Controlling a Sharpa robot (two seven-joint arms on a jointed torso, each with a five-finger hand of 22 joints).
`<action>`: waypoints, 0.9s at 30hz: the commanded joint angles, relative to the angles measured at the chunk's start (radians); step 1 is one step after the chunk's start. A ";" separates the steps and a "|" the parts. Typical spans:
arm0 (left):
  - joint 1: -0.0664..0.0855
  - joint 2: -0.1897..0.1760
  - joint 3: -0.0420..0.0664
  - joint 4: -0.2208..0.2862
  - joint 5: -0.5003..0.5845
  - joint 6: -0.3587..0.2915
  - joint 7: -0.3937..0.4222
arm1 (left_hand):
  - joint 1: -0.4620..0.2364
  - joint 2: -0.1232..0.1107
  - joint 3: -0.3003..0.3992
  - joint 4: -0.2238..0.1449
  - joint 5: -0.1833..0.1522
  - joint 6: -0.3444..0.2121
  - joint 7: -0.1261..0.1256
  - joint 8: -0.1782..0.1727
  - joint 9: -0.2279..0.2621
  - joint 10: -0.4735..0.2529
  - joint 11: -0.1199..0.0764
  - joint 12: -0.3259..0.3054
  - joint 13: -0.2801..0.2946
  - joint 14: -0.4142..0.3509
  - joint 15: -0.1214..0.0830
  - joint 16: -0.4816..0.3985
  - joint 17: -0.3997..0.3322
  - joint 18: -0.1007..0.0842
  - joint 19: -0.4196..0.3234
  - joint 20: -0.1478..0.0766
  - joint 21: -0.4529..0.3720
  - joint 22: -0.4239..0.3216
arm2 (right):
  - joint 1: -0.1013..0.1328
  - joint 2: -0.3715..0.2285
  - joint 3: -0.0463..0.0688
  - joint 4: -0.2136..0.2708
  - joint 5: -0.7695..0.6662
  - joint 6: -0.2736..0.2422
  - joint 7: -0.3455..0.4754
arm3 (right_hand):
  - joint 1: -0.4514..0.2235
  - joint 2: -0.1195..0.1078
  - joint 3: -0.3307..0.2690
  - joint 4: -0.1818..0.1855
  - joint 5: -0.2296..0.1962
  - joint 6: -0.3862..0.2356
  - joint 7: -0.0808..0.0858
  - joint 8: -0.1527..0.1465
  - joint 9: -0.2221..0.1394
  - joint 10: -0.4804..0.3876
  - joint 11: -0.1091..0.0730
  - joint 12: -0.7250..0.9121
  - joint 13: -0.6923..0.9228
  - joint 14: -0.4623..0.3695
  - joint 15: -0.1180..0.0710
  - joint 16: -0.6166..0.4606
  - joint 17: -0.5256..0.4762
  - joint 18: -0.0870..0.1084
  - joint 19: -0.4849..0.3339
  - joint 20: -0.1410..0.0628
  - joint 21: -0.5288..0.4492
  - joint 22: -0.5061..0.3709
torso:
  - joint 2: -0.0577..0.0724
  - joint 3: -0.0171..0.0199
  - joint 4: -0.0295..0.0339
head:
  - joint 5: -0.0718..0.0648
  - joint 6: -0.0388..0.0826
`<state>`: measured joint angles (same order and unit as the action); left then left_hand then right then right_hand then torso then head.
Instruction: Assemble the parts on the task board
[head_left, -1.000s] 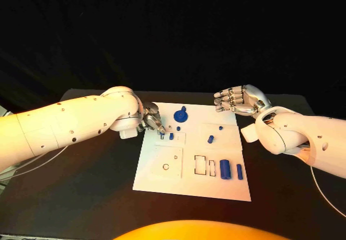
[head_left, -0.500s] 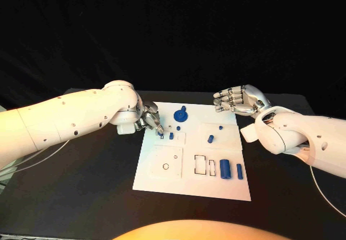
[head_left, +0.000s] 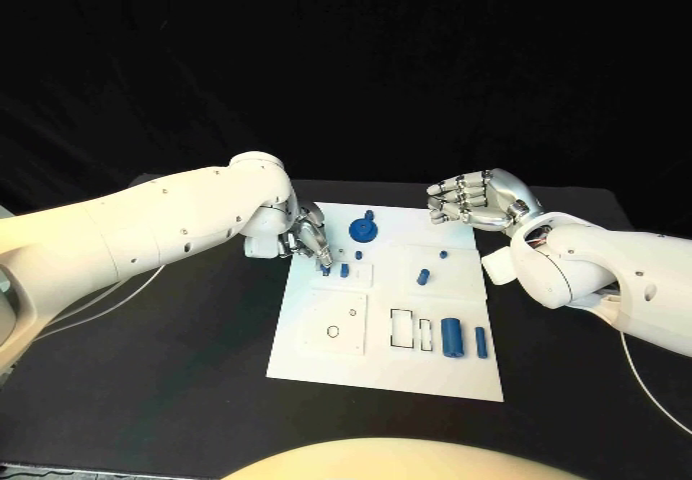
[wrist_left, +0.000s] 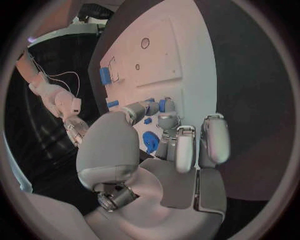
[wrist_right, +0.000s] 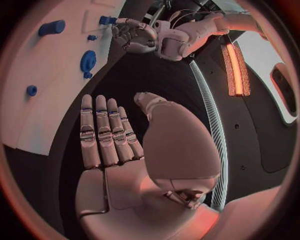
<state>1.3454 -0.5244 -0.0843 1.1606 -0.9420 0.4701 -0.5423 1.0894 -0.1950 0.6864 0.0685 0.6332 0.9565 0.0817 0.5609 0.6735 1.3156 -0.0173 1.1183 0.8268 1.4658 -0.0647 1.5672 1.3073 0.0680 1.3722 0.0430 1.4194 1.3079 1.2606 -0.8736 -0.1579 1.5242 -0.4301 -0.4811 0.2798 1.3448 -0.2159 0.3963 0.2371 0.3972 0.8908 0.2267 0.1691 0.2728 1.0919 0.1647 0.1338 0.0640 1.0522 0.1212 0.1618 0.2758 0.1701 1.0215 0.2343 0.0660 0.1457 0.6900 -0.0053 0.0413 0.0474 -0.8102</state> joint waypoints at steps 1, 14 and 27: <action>0.004 0.014 -0.001 -0.019 -0.010 0.063 0.035 | 0.027 0.013 0.170 -0.166 0.001 0.023 -0.020 0.000 0.001 -0.001 0.001 -0.002 0.003 0.105 -0.005 0.004 0.263 0.001 0.000 0.000 0.001 0.000 | 0.000 0.002 0.000 0.002 -0.008 0.013 0.009 | -0.011 -0.001 -0.002 -0.005 0.004 0.006 0.003 -0.004 -0.001 0.005 0.001 -0.006 0.000 0.005 0.004 -0.002 -0.001 0.014 0.003 0.001 0.002 -0.001 | -0.001 0.0012 -0.0003 | 0.000 -0.003; 0.004 0.044 -0.004 -0.039 -0.043 0.070 0.046 | 0.028 0.012 0.171 -0.169 0.002 0.025 -0.020 -0.001 0.000 0.002 0.000 0.002 0.009 0.105 -0.005 0.004 0.263 0.000 0.002 -0.001 0.003 0.004 | 0.000 0.004 0.000 0.003 -0.005 0.010 0.012 | -0.011 -0.001 -0.002 -0.005 0.004 0.006 0.003 -0.004 -0.001 0.005 0.001 -0.006 0.000 0.005 0.004 -0.003 -0.001 0.014 0.003 0.001 0.002 -0.002 | -0.002 0.0015 -0.0001 | -0.001 -0.007; 0.004 0.050 -0.004 -0.058 -0.049 0.108 0.045 | 0.030 0.009 0.172 -0.173 0.006 0.030 -0.021 -0.001 -0.002 0.005 0.000 0.005 0.012 0.105 -0.006 0.004 0.263 -0.001 0.004 -0.001 0.005 0.008 | 0.000 0.006 0.000 0.001 -0.005 0.010 0.013 | -0.011 -0.001 -0.002 -0.005 0.004 0.006 0.003 -0.004 -0.001 0.005 0.001 -0.006 0.000 0.005 0.004 -0.003 -0.001 0.014 0.003 0.001 0.002 -0.002 | -0.002 0.0008 0.0007 | 0.000 -0.007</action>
<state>1.3465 -0.4779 -0.0874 1.1057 -0.9816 0.5415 -0.5060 1.0934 -0.1989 0.6888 0.0660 0.6345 0.9564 0.0817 0.5548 0.6712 1.3157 -0.0167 1.1183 0.8383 1.4653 -0.0641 1.5672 1.3073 0.0681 1.3722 0.0430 1.4194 1.3076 1.2606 -0.8690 -0.1578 1.5247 -0.4296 -0.4815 0.2811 1.3448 -0.2159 0.3962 0.2372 0.3971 0.8908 0.2267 0.1691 0.2729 1.0919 0.1647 0.1338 0.0641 1.0522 0.1212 0.1618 0.2760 0.1700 1.0215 0.2343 0.0660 0.1446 0.6875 -0.0040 0.0419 0.0473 -0.8175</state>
